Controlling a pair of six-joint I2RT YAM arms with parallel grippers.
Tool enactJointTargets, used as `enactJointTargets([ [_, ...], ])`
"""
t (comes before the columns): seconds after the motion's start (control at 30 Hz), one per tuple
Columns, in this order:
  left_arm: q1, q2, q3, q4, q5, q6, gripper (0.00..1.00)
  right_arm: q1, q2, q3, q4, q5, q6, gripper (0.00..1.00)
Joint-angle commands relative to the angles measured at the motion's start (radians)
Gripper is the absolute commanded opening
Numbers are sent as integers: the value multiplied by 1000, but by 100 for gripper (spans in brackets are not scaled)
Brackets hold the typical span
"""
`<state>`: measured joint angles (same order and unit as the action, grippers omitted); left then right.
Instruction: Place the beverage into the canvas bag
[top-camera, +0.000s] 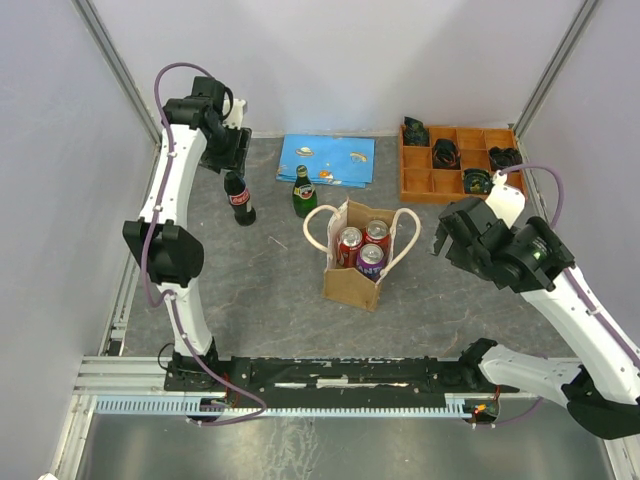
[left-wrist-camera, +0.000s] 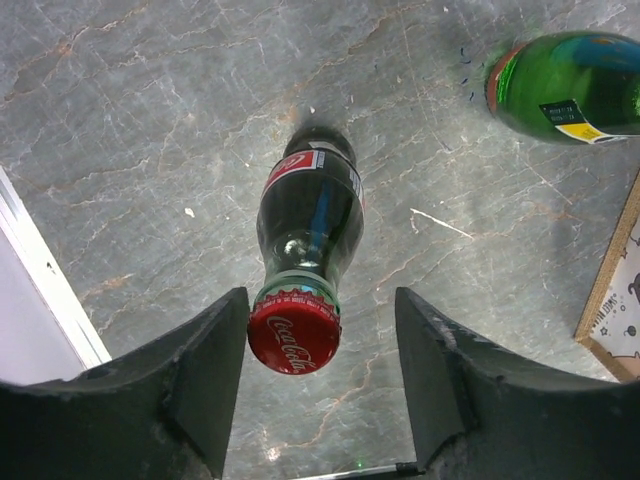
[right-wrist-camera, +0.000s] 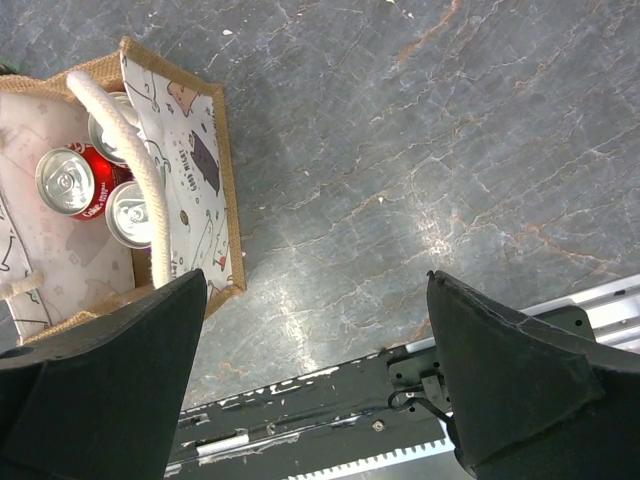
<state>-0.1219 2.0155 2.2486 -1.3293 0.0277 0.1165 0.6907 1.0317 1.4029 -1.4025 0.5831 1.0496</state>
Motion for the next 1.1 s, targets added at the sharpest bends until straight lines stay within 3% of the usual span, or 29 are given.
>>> enactJointTargets([
  [0.0,3,-59,-25,88,19,4,71,-5,-26,-15,18,5,12,99],
  [0.23,2,-311,-427,484,9,-28,96,-4,-17,-12,19,-2,6,99],
  [0.43,-6,-606,-951,1013,4,-72,99,-6,8,-8,30,-18,2,99],
  [0.63,-9,-728,-1240,1448,-15,-118,99,-5,34,4,38,-34,-2,99],
  [0.77,-10,-728,-1360,1699,-21,-170,99,-5,51,5,40,-44,-3,99],
  [1.07,-9,-617,-1348,1855,-78,-205,95,-5,52,-3,20,-43,10,99],
])
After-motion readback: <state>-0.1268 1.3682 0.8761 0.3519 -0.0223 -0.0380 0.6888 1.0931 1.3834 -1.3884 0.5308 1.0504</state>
